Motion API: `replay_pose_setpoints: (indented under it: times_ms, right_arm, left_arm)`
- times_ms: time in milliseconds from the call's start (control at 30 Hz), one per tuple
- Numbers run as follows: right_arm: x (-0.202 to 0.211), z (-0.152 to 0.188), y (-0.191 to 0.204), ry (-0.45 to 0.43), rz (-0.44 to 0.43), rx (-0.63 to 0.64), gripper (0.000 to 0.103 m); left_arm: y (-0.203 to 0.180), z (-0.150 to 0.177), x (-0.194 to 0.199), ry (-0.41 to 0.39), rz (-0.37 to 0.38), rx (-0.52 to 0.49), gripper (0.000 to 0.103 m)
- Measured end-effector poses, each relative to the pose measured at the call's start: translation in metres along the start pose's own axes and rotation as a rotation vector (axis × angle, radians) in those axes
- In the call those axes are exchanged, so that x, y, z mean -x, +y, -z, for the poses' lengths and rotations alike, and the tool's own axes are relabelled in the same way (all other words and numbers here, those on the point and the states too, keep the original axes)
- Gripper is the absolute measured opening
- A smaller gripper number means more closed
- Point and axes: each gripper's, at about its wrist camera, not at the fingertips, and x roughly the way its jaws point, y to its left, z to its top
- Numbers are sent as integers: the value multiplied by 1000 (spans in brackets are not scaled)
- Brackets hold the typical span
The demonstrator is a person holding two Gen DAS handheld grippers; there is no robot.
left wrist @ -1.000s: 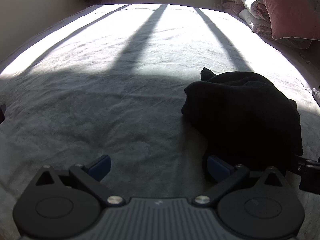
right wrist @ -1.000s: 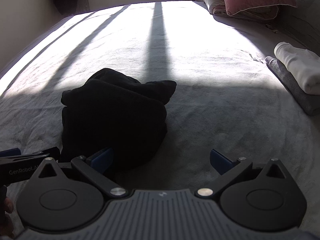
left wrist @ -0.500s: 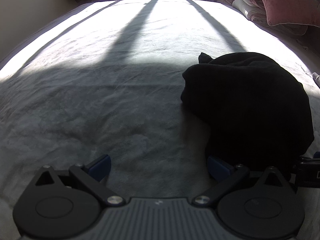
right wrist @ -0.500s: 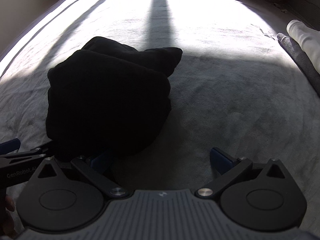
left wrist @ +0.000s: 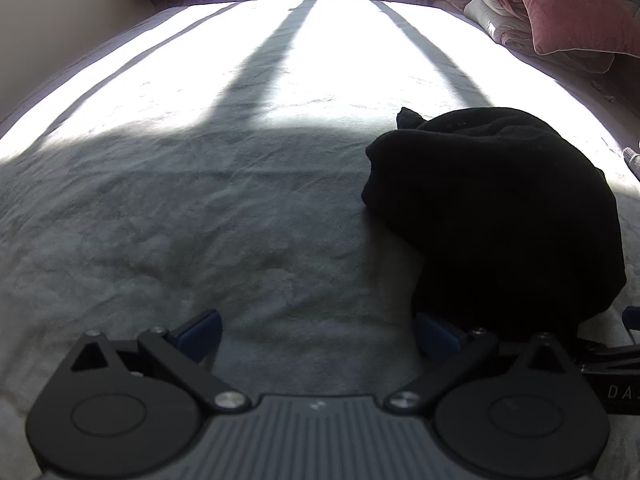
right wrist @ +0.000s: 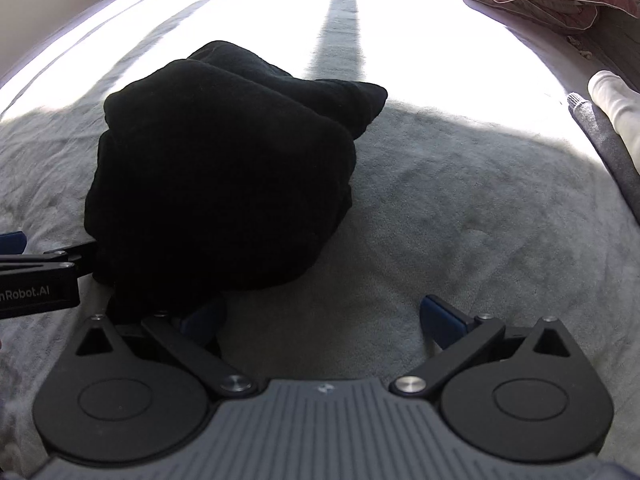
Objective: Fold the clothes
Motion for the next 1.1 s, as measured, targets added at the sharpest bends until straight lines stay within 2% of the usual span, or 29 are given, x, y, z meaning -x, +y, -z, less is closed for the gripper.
replay_pose_setpoints:
  times_ms: [200,367,533,633,800,900,1033,1100]
  right_arm:
    - [26,13,21,-12,-40,11,103]
    - [50,17,20,-70,-106,-51,101]
    - [48,-7,-4,-144,-151,-94,93]
    - [34,-23,-14,-170,-170,-103,85]
    - [46,-8,16,-199,-179,-116,73]
    - [9,-43,-10,-217,-202,-149,72]
    - [2,-58,-75,-238,-232,-183,72]
    - [12,-50,-68,-239,-238,-191,72]
  left_arm:
    - [7,-4,6,4,45,39,103]
    - [14,-10,13,4,130,72,102]
    - [15,-16,14,6,134,79,101]
    - [17,-19,14,4,152,112,94]
    - [17,-23,18,-15,184,151,89]
    - [13,-27,19,-29,190,154,89]
    - [12,-33,18,-13,200,152,89]
    - [14,-35,18,-19,207,150,89]
